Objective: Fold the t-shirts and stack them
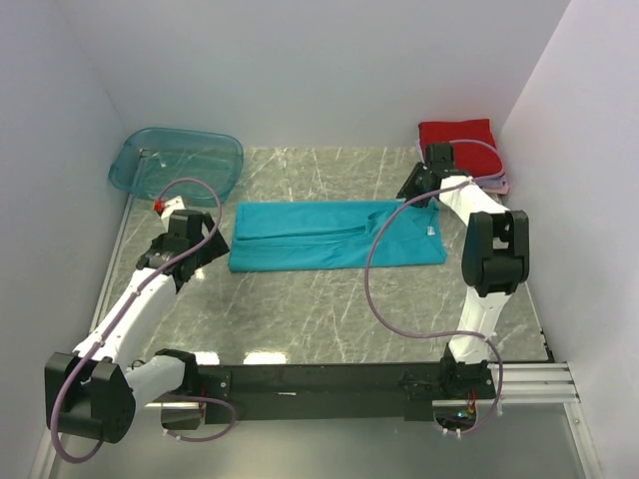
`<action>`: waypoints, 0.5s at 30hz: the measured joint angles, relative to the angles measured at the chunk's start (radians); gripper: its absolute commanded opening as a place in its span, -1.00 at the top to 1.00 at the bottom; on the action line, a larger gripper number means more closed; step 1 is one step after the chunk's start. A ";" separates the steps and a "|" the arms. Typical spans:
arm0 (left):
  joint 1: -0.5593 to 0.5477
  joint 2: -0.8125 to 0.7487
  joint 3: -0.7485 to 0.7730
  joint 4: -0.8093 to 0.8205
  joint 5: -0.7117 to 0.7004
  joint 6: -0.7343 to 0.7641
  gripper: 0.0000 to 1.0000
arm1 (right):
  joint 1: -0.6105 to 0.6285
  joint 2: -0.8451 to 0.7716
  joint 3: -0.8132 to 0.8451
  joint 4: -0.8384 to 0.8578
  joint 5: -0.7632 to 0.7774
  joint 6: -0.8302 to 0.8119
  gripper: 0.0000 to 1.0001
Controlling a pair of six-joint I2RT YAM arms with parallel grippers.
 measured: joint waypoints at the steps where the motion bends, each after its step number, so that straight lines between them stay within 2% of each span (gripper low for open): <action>1: 0.000 0.002 0.000 0.000 0.001 0.000 -0.96 | 0.000 -0.013 -0.016 0.004 0.007 -0.003 0.19; 8: 0.000 0.016 0.000 0.002 0.072 -0.014 -0.96 | -0.026 -0.245 -0.274 0.058 0.001 -0.018 0.14; 12: -0.002 0.056 0.013 0.013 0.157 -0.046 -0.80 | -0.116 -0.364 -0.451 0.124 -0.056 -0.002 0.15; 15: -0.011 0.109 0.052 0.021 0.210 -0.069 -0.74 | -0.194 -0.390 -0.560 0.174 -0.106 0.020 0.16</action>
